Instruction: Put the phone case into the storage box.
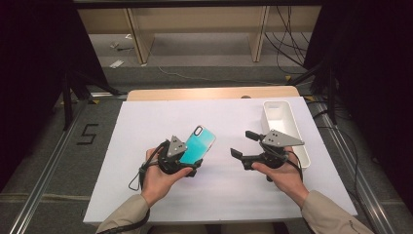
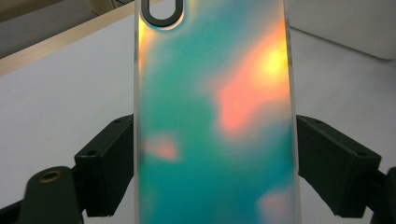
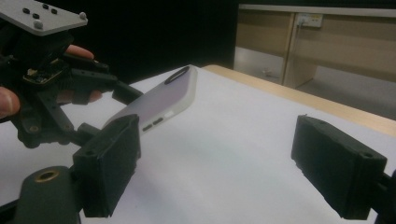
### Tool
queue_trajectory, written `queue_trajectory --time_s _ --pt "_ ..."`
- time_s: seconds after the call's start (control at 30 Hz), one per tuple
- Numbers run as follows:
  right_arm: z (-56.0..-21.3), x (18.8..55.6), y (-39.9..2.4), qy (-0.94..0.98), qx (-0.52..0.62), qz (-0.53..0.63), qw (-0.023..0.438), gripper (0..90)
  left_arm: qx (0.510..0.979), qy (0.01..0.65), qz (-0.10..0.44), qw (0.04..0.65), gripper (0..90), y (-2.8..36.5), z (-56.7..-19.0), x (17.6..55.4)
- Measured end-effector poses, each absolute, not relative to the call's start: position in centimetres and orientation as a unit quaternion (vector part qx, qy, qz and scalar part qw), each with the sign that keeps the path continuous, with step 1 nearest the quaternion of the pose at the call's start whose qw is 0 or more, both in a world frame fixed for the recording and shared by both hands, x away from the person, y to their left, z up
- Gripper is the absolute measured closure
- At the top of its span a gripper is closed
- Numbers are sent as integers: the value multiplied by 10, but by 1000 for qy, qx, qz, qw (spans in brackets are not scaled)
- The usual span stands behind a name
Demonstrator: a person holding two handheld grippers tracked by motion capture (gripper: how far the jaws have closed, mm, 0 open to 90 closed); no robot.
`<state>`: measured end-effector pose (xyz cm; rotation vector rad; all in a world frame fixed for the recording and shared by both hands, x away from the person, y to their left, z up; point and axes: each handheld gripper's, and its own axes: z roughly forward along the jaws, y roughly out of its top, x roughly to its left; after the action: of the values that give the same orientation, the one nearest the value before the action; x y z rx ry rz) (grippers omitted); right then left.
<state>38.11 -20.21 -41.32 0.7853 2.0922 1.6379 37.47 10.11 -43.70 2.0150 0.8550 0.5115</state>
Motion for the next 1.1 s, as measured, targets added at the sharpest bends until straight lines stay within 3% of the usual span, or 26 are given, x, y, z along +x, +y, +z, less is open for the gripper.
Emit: queue_trajectory --time_s 1.1 --pt "-416 395 -180 748 280 576 174 176 823 300 201 440 167 68 -438 368"
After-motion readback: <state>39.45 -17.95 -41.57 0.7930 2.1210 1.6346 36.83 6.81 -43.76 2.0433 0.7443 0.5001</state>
